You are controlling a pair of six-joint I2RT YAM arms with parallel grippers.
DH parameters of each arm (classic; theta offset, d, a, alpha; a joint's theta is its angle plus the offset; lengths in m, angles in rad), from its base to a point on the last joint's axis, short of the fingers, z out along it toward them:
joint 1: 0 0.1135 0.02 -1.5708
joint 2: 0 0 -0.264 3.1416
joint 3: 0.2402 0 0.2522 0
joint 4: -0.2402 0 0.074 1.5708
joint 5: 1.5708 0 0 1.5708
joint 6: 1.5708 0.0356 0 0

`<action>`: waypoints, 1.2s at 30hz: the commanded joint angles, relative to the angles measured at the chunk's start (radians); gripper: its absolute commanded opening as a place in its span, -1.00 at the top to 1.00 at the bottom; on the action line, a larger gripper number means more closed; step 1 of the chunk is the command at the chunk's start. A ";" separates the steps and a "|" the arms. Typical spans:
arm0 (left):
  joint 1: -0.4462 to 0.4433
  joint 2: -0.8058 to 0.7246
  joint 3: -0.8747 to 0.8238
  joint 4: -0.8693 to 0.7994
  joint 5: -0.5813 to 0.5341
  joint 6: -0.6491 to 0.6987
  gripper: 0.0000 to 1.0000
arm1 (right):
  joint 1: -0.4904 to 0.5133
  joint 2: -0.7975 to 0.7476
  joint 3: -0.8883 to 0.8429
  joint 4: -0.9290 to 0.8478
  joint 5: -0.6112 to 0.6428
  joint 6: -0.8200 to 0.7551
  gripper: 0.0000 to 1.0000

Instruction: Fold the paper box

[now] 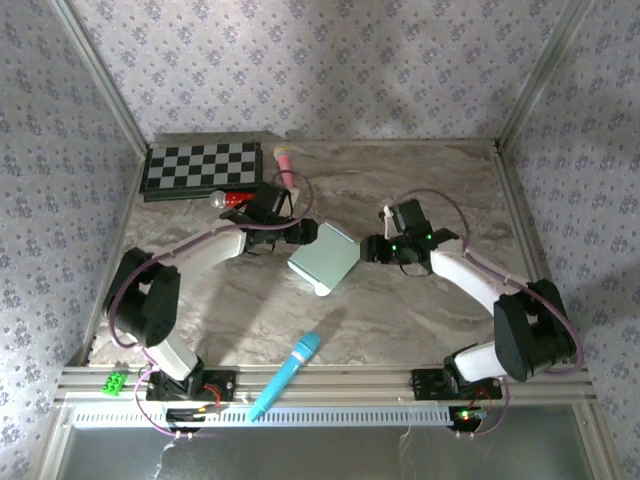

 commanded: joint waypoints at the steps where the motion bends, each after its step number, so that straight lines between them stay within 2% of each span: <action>1: 0.023 0.071 0.043 0.006 0.089 0.103 -0.51 | 0.013 -0.056 -0.081 0.141 -0.067 0.118 -0.17; 7: 0.026 0.120 0.029 0.041 0.164 0.092 -0.57 | 0.032 -0.075 -0.178 0.249 -0.072 0.173 -0.27; 17: 0.001 0.040 -0.150 0.184 0.180 -0.161 -0.52 | 0.041 0.014 -0.280 0.542 -0.152 0.316 -0.31; 29: -0.125 -0.106 -0.273 0.213 0.010 -0.406 -0.30 | 0.055 0.173 -0.257 0.697 -0.217 0.371 -0.30; 32: -0.133 -0.120 -0.290 0.205 -0.038 -0.423 -0.31 | 0.059 0.195 -0.252 0.712 -0.223 0.376 -0.29; 36: -0.111 -0.116 -0.279 0.177 -0.065 -0.377 -0.30 | 0.061 0.214 -0.252 0.727 -0.233 0.377 -0.28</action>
